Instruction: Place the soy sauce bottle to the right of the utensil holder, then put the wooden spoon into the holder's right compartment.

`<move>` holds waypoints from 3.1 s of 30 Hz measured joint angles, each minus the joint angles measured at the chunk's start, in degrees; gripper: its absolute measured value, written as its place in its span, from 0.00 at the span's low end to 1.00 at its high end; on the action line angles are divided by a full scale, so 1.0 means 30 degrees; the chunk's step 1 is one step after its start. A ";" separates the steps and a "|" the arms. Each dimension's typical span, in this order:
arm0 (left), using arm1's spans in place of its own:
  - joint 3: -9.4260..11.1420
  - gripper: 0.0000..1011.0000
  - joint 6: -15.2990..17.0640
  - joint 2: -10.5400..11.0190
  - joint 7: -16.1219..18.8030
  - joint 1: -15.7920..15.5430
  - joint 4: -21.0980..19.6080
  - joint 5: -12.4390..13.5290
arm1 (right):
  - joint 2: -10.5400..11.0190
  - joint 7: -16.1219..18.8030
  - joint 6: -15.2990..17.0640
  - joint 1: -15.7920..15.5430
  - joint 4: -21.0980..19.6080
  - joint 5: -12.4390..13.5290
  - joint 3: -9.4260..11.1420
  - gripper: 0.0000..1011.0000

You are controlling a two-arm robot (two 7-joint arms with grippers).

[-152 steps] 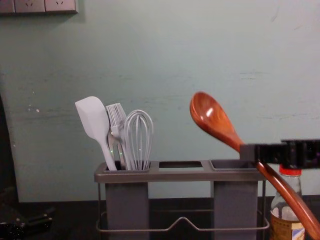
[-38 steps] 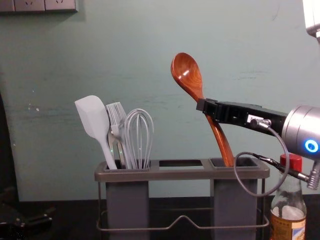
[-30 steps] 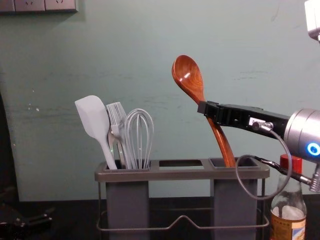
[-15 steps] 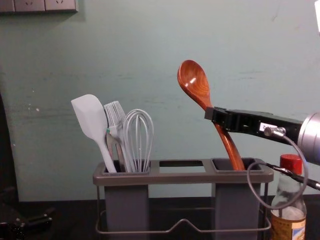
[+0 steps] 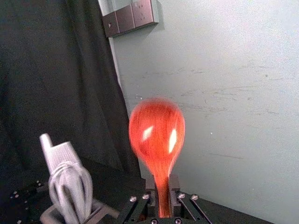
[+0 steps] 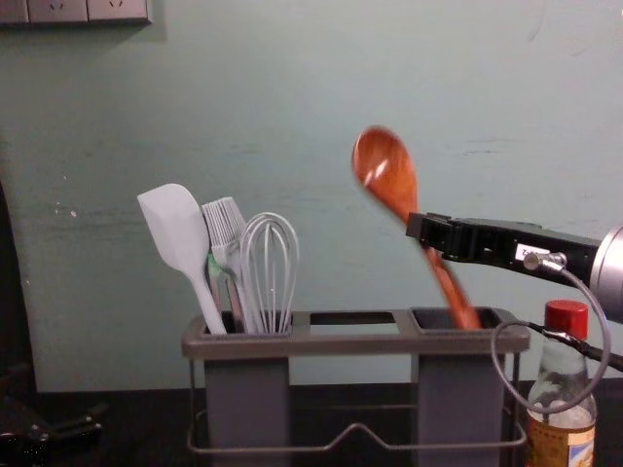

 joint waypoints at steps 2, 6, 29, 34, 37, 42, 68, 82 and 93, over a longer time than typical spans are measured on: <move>0.0001 0.99 0.0000 0.0000 0.0001 0.0000 0.0000 0.0000 | -0.0022 0.0003 -0.0014 -0.0016 0.0036 0.0000 0.0009 0.24; 0.0001 0.99 -0.0001 0.0000 0.0000 0.0000 0.0000 0.0000 | -0.0043 0.0006 -0.0018 -0.0006 0.0097 -0.0003 0.0011 0.36; 0.0001 0.99 0.0000 0.0000 0.0000 0.0000 0.0000 0.0000 | 0.0906 -0.0521 0.0548 -0.1941 -0.2491 0.0444 0.0790 0.99; 0.0000 0.99 -0.0001 0.0000 0.0001 0.0000 0.0000 0.0000 | 0.1740 -0.0793 0.0970 -0.3361 -0.4113 0.0657 0.1355 0.99; -0.0001 0.99 -0.0001 0.0000 0.0001 0.0000 0.0000 0.0000 | 0.2230 -0.0796 0.1076 -0.4117 -0.4796 0.0835 0.1717 0.99; 0.0000 0.99 0.0000 0.0000 0.0001 0.0000 0.0000 0.0000 | 0.2856 -0.0795 0.1047 -0.5127 -0.5477 0.1089 0.2285 0.99; 0.0001 0.99 0.0000 0.0000 0.0000 0.0001 0.0000 0.0000 | 0.3179 -0.1814 -0.2130 -0.7649 -0.4146 -0.0424 0.5711 0.99; 0.0001 0.99 0.0000 0.0000 0.0000 0.0000 0.0000 0.0000 | 0.1908 -0.3001 -0.3755 -0.5350 0.0025 -0.4068 0.4640 0.99; 0.0001 0.99 0.0000 0.0000 0.0001 0.0000 0.0000 -0.0001 | 0.0816 -0.3472 -0.5134 -0.3183 0.3346 -0.6712 0.3414 0.99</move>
